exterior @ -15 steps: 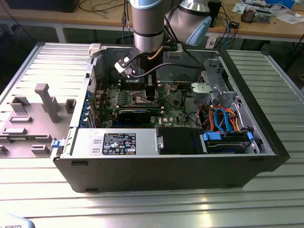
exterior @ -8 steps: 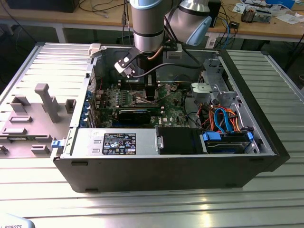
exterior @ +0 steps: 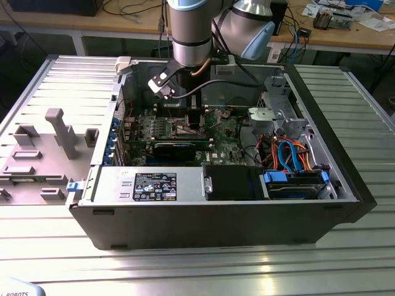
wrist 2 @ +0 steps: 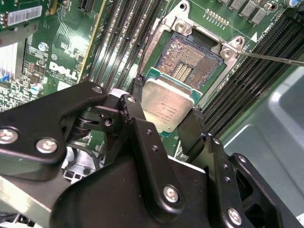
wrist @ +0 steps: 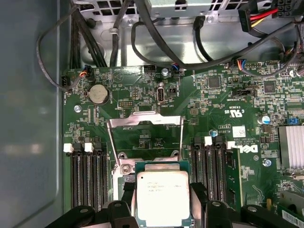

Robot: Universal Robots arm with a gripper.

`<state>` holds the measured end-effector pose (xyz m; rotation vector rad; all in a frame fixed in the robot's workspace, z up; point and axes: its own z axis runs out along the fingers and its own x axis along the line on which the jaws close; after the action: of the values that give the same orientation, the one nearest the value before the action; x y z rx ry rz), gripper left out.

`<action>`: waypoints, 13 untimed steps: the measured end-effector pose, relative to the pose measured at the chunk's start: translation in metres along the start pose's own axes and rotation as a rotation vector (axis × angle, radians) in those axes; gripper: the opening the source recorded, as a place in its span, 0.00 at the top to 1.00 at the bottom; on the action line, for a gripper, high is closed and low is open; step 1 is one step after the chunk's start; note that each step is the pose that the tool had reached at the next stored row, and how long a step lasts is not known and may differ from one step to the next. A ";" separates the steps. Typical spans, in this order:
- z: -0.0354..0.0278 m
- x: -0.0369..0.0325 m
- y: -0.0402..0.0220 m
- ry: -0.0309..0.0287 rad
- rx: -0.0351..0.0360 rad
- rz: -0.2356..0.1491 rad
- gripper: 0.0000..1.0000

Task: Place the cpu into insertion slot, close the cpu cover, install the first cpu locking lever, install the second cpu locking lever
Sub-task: 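Place the cpu into insertion slot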

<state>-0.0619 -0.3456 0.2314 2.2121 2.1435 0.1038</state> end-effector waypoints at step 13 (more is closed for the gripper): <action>0.0044 0.0138 -0.0082 -0.0180 -0.0005 -0.015 0.46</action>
<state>-0.0693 -0.3315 0.2264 2.1879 2.1500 0.0834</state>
